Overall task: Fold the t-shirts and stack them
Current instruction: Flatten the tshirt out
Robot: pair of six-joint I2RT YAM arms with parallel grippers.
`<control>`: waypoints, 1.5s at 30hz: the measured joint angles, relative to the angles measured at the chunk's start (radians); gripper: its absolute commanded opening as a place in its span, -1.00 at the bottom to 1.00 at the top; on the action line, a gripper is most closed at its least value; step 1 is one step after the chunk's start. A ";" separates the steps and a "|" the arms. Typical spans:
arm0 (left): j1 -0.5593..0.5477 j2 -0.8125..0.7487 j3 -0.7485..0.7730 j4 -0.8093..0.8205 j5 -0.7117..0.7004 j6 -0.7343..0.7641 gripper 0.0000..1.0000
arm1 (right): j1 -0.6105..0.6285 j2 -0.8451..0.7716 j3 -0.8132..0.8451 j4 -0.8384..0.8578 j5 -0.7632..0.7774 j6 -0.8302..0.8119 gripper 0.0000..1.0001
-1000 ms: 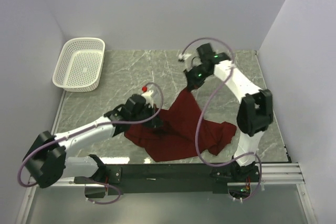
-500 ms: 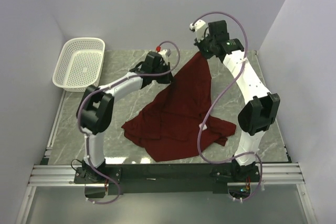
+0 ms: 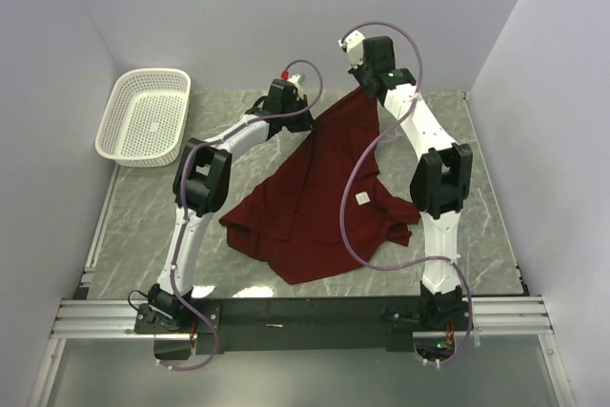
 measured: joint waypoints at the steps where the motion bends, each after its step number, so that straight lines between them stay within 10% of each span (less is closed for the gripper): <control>1: 0.003 0.019 0.021 -0.001 0.002 -0.008 -0.97 | -0.002 0.020 0.004 0.009 0.012 -0.004 -1.00; 2: 0.004 0.037 0.044 -0.005 0.003 -0.013 -0.89 | -0.002 0.035 0.011 0.014 0.023 -0.006 -0.98; 6: 0.012 0.074 0.098 -0.016 0.000 -0.033 -0.17 | -0.002 0.126 0.096 0.048 0.108 -0.001 0.25; 9: 0.016 0.069 0.104 -0.020 -0.035 -0.047 0.23 | -0.005 0.186 0.184 0.052 0.166 0.014 0.43; 13: 0.031 0.010 0.056 -0.023 -0.102 -0.047 0.37 | -0.019 0.134 0.115 0.036 0.114 0.075 0.50; 21: 0.047 -0.470 -0.313 -0.038 -0.152 0.066 0.34 | -0.081 -0.402 -0.545 -0.158 -0.484 0.060 0.28; 28: -0.219 -0.897 -0.784 -0.106 -0.272 0.089 0.04 | -0.078 -0.850 -1.028 -0.194 -0.893 0.051 0.27; 35: -0.397 -0.911 -1.033 -0.297 -0.463 -0.061 -0.14 | -0.133 -1.014 -1.248 -0.170 -1.012 0.071 0.28; 45: -0.514 -0.712 -0.944 -0.319 -0.641 -0.188 -0.15 | -0.315 -1.016 -1.271 -0.161 -1.101 0.066 0.27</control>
